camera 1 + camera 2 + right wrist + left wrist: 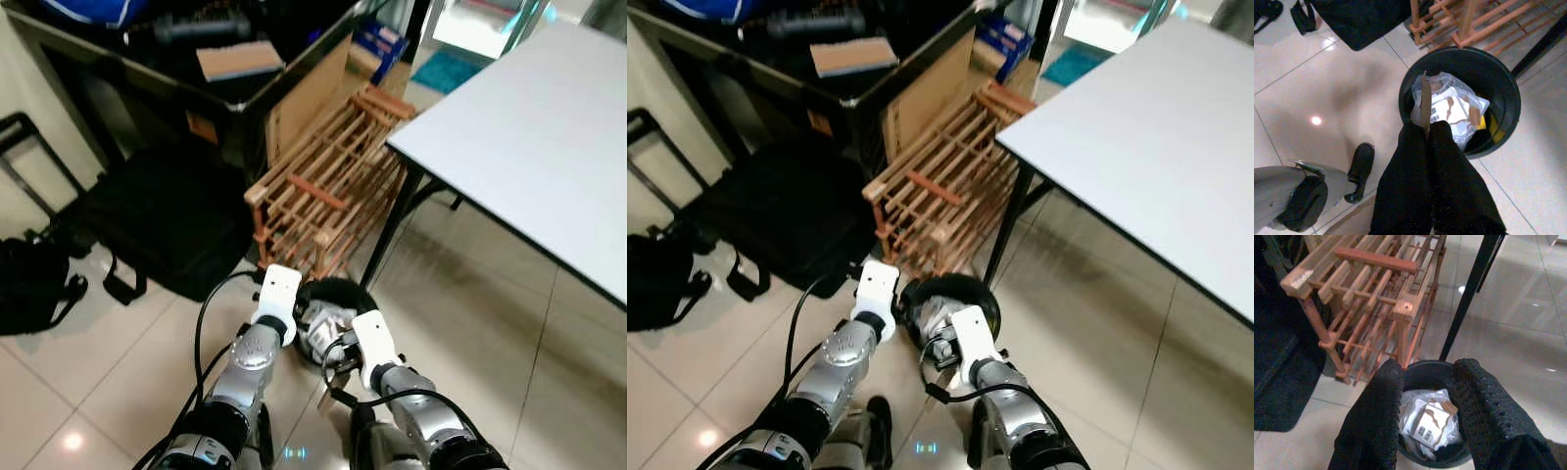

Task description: Picking trash to rubbish bin

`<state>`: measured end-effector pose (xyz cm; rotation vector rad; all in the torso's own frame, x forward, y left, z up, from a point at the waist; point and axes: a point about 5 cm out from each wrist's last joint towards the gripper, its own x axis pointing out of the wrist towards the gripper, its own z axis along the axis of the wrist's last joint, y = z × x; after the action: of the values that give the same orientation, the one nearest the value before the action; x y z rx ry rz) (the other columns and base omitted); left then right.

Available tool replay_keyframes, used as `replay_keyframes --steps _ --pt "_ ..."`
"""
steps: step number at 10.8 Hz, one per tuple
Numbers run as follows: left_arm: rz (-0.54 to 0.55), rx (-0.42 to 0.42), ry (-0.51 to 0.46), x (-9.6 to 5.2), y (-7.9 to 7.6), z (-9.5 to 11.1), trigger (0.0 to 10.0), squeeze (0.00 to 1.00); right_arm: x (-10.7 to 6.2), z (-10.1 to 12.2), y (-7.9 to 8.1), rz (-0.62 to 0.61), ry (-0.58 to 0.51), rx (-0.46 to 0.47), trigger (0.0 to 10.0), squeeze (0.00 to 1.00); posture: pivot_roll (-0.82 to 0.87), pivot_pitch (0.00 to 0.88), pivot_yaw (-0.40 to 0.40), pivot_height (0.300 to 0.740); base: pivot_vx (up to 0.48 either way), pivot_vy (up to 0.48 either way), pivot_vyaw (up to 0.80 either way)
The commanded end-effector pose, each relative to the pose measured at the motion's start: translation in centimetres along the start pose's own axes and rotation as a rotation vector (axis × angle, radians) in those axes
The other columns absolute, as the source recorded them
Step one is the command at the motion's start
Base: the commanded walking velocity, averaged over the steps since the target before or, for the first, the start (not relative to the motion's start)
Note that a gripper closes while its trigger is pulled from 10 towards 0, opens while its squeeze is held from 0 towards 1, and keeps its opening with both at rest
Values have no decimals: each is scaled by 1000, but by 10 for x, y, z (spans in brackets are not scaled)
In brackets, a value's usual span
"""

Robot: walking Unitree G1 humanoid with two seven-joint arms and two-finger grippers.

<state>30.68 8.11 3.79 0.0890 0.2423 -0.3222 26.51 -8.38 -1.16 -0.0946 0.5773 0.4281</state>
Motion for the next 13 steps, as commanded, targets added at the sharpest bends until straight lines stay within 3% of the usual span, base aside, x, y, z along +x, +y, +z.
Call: replay_keyframes --steps 1,8,13 --pt "3 -24 26 -4 -3 -9 10000 0 -2 -7 -2 -15 11 12 10000 0 12 325 -19 740 0 0 0" --pt "14 -7 26 -6 -3 -13 10000 0 -2 -8 1 -28 -5 42 10000 0 16 357 -16 740 238 0 0" --pt "6 5 -4 -5 -5 -10 10000 0 -1 -7 0 -44 -14 51 10000 0 18 353 -6 740 0 0 0"
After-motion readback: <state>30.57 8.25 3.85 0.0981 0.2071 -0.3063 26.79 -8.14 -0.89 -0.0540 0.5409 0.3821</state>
